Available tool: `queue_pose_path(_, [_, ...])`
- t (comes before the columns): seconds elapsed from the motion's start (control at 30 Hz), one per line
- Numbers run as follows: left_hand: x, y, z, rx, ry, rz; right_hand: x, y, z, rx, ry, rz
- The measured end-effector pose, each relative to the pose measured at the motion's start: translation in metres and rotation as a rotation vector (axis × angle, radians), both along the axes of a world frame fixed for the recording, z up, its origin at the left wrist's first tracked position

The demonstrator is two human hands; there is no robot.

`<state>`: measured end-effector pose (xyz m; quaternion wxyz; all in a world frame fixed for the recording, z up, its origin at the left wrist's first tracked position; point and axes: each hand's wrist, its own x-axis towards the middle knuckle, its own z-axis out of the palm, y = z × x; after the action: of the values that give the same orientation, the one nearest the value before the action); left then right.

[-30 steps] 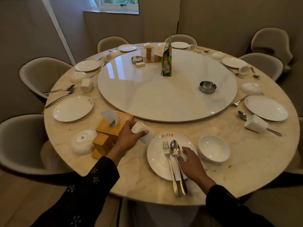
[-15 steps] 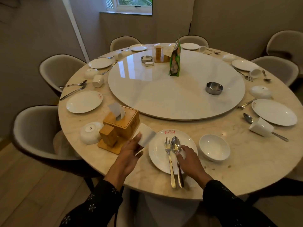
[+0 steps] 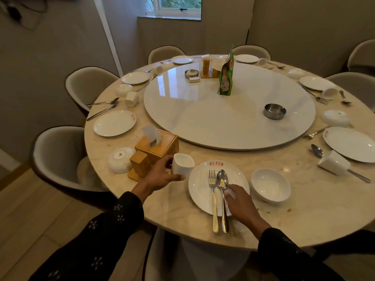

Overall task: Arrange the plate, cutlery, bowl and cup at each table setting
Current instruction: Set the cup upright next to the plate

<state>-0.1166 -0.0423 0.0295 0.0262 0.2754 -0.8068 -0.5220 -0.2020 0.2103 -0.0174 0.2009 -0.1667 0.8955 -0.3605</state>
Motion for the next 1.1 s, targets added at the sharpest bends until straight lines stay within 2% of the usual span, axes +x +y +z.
queue_pose_path(0.13, [-0.008,-0.007,-0.014,0.018,-0.084,-0.012,0.000,0.003,-0.001,0.020,-0.002,0.007])
queue_pose_path(0.47, [-0.010,-0.024,-0.024,0.149,-0.130,-0.096,0.002,0.004,0.003,0.026,-0.002,0.017])
queue_pose_path(0.83, [-0.004,-0.023,-0.029,0.032,-0.145,-0.182,-0.001,-0.001,0.005,0.063,-0.003,-0.002])
queue_pose_path(0.97, [0.002,-0.014,-0.035,0.088,-0.125,-0.074,0.001,0.004,0.008,-0.037,0.018,-0.080])
queue_pose_path(1.1, [0.021,0.006,-0.044,0.138,-0.118,0.231,0.005,0.024,0.010,-0.153,0.126,-0.269])
